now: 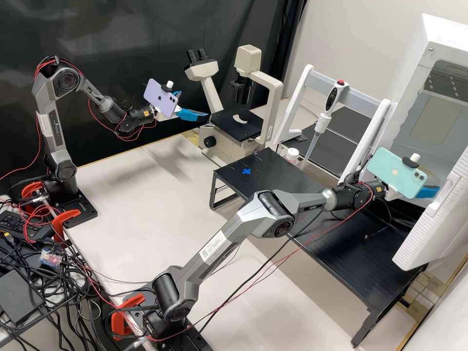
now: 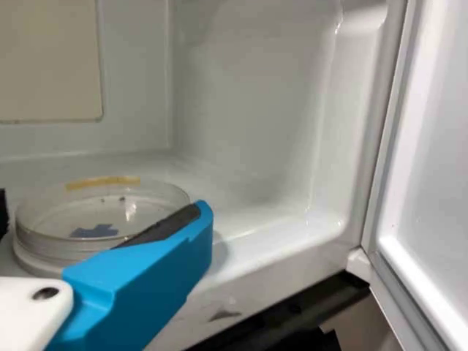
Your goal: Move the petri dish to the incubator
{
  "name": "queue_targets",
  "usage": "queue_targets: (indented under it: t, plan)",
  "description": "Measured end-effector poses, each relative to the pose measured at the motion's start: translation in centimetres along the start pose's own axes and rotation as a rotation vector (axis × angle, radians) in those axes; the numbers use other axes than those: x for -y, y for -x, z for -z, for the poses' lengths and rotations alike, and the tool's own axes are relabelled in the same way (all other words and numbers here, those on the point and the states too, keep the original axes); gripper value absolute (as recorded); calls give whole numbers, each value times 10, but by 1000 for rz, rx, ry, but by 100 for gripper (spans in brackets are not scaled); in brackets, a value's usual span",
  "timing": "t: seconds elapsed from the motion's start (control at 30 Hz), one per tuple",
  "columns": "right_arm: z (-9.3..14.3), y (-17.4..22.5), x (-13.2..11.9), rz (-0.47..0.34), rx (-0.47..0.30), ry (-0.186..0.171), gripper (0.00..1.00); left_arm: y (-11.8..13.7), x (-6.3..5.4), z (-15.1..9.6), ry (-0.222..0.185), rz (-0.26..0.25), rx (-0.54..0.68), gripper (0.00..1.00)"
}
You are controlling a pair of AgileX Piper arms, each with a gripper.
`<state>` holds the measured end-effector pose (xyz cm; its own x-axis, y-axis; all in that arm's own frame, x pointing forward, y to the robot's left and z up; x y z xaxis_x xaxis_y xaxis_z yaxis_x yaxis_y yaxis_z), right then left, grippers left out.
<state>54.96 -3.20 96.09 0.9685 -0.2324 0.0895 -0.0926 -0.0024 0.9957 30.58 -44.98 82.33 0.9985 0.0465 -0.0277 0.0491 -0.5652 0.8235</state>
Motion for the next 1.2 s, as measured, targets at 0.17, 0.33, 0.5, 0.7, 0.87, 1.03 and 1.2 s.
queue_targets:
  t: [0.17, 0.33, 0.5, 0.7, 0.87, 1.03, 1.2]
  plan:
    - [-3, 9, 2, -15, -11, -31, 100, 0, 0, 0, 0, 0, 0, 100]
    - [-10, 26, -4, -30, -10, -20, 100, 0, 0, 0, 0, 0, 0, 100]
    - [-23, 62, -15, -82, -9, -85, 100, 0, 0, 0, 0, 0, 0, 100]
    - [-37, 114, -21, -151, -9, -89, 100, 0, 0, 0, 0, 0, 0, 100]
    - [-41, 166, -12, -193, -61, -85, 100, 0, 0, 0, 0, 0, 0, 100]
    - [-34, 219, -3, -235, -168, -70, 100, 0, 0, 0, 0, 0, 0, 100]
    - [-22, 275, 8, -280, -294, -56, 100, 0, 0, 0, 0, 0, 0, 100]
